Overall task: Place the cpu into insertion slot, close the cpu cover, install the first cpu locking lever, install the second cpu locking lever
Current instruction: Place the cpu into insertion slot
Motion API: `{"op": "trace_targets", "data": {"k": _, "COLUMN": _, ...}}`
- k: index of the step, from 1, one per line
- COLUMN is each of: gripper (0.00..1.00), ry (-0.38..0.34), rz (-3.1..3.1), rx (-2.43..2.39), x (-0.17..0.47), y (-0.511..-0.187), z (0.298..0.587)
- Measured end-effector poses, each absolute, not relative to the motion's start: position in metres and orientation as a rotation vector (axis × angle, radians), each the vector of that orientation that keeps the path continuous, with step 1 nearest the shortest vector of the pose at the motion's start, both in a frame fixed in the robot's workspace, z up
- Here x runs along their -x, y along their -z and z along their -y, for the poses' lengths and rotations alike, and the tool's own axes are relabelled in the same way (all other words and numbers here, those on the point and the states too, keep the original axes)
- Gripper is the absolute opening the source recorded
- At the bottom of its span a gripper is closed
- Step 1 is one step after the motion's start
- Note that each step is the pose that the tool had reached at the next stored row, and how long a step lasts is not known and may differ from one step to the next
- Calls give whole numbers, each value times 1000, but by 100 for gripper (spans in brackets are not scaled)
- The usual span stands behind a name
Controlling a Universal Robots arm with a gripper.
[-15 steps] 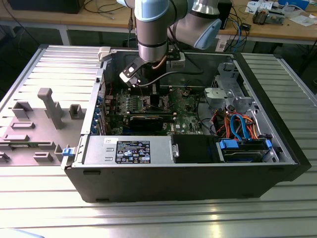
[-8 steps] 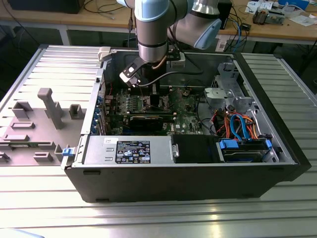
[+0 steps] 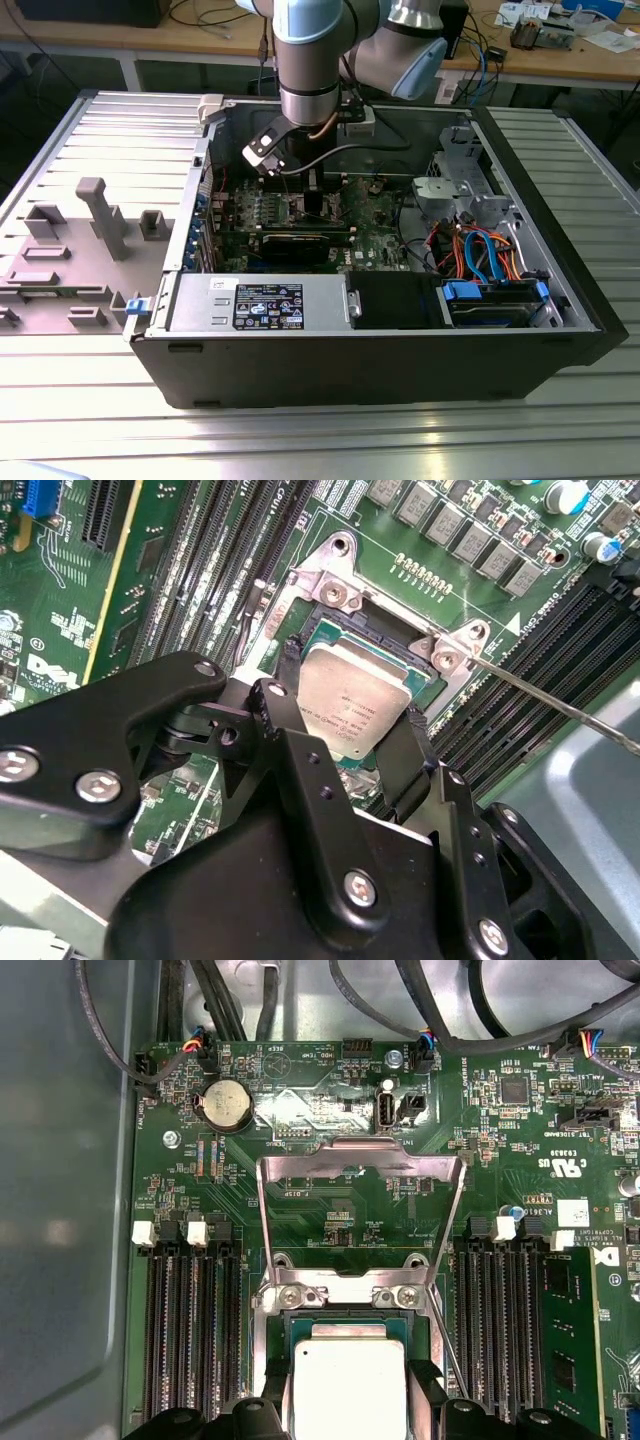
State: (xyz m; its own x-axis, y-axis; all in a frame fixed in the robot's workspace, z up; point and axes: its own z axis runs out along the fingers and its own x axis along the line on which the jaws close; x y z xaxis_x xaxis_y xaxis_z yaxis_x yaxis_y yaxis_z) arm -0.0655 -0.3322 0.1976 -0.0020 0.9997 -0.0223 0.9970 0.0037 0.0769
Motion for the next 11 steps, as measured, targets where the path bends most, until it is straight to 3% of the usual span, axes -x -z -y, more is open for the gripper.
{"op": "trace_targets", "data": {"k": 8, "gripper": 55, "ry": -60, "rz": -2175, "rx": -2168, "x": 65, "y": -198, "z": 332}}
{"op": "trace_targets", "data": {"k": 11, "gripper": 61, "ry": -60, "rz": -2175, "rx": -2168, "x": 65, "y": -197, "z": 332}}
